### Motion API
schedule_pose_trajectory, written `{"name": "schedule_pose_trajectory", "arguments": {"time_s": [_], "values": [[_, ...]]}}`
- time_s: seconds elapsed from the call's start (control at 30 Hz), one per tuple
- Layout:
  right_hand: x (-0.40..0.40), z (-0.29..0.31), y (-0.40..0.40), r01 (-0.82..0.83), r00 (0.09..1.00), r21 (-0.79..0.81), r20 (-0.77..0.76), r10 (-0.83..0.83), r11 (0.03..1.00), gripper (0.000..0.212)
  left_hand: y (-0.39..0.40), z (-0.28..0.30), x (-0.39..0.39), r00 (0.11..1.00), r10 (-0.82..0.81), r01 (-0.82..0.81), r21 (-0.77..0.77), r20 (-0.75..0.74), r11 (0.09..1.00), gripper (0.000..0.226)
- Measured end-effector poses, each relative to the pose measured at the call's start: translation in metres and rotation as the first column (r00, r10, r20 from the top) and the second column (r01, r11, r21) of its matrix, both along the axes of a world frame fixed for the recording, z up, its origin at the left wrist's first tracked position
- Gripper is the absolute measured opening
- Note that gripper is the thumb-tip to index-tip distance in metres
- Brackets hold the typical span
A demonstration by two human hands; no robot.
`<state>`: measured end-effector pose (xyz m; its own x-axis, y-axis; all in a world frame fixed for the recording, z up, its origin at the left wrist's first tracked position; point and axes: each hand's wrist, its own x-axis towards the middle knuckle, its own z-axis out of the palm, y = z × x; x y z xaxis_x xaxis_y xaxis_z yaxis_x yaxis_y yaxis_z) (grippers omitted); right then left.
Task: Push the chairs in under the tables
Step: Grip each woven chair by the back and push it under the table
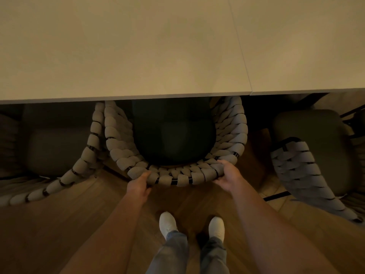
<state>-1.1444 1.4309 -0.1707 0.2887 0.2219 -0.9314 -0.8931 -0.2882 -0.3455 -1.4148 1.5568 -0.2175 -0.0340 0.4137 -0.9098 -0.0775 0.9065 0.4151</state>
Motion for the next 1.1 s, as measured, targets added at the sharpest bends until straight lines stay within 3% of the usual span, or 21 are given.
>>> {"name": "schedule_pose_trajectory", "arguments": {"time_s": [0.13,0.33,0.5,0.67,1.1], "values": [[-0.001,0.014,-0.004,-0.108,0.993,-0.066,0.045,0.111,0.992,0.053,-0.011,0.016,-0.002,0.974,-0.199,0.201,0.002,-0.110,0.980,0.050],[-0.008,0.036,-0.017,-0.279,0.945,-0.185,0.122,0.304,0.942,0.056,-0.041,0.061,0.028,0.756,-0.613,0.619,-0.054,-0.231,0.784,0.040],[-0.004,0.065,-0.045,-0.393,0.877,-0.274,0.175,0.448,0.878,0.045,-0.054,0.095,0.065,0.533,-0.787,0.828,-0.001,-0.310,0.561,0.029],[0.017,0.084,-0.097,-0.438,0.824,-0.319,0.232,0.517,0.840,0.026,-0.081,0.123,0.107,0.434,-0.818,0.881,-0.013,-0.377,0.473,0.028],[0.176,0.106,-0.301,-0.488,0.730,-0.473,0.240,0.640,0.734,0.034,-0.253,0.144,0.268,0.570,-0.764,0.815,0.097,-0.302,0.571,0.028]]}}
